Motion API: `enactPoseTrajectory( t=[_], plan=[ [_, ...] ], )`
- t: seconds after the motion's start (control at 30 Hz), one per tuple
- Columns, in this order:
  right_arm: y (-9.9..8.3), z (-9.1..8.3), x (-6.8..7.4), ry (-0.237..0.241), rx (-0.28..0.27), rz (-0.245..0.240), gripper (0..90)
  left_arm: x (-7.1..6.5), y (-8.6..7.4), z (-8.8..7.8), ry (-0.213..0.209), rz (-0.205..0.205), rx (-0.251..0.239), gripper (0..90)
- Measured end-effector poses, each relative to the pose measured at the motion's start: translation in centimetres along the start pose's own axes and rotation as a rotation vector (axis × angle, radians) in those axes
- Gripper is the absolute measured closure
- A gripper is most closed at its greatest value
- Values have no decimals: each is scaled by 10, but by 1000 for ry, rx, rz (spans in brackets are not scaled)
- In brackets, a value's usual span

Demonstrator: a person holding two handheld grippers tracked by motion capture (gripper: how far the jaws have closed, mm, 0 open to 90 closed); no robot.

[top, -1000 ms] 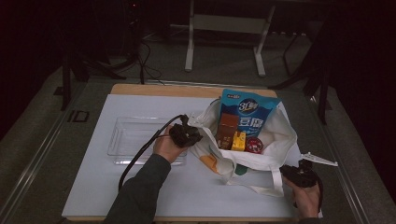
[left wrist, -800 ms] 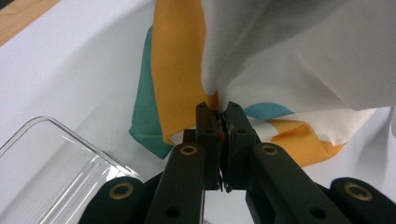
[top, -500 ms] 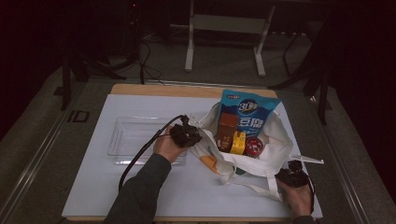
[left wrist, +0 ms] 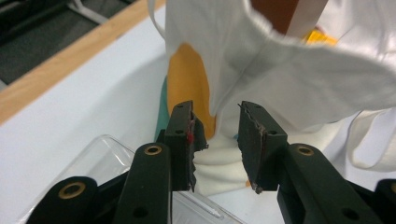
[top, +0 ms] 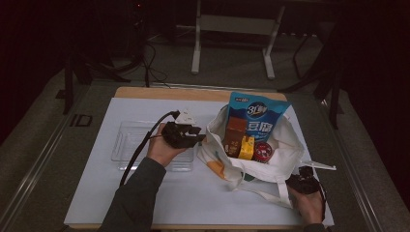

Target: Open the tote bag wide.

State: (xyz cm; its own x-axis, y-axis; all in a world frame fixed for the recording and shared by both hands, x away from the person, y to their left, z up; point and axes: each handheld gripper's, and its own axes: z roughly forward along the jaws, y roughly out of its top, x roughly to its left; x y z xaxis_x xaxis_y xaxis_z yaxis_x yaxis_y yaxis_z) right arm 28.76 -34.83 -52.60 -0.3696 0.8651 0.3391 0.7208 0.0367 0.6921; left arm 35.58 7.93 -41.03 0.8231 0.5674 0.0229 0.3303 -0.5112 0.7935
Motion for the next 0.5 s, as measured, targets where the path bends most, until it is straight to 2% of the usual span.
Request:
enactPoseTrajectory(
  t=[0.17, 0.27, 0.3, 0.37, 0.5],
  plan=[
    [0, -1, 0, 2, -5, 2, 898, -2, 7, -17, -4, 12, -23, 674],
    [0, -1, 0, 2, -6, 2, 898, -2, 11, -23, -15, 6, -42, 678],
    [0, 0, 0, 1, -5, 1, 898, -2, 14, -27, -23, -1, -67, 678],
    [0, -1, 0, 0, -7, 0, 898, -2, 18, -31, -14, 4, -86, 703],
    [0, 0, 0, 0, -7, -1, 898, -4, 29, -34, -29, -12, -126, 719]
  ],
)
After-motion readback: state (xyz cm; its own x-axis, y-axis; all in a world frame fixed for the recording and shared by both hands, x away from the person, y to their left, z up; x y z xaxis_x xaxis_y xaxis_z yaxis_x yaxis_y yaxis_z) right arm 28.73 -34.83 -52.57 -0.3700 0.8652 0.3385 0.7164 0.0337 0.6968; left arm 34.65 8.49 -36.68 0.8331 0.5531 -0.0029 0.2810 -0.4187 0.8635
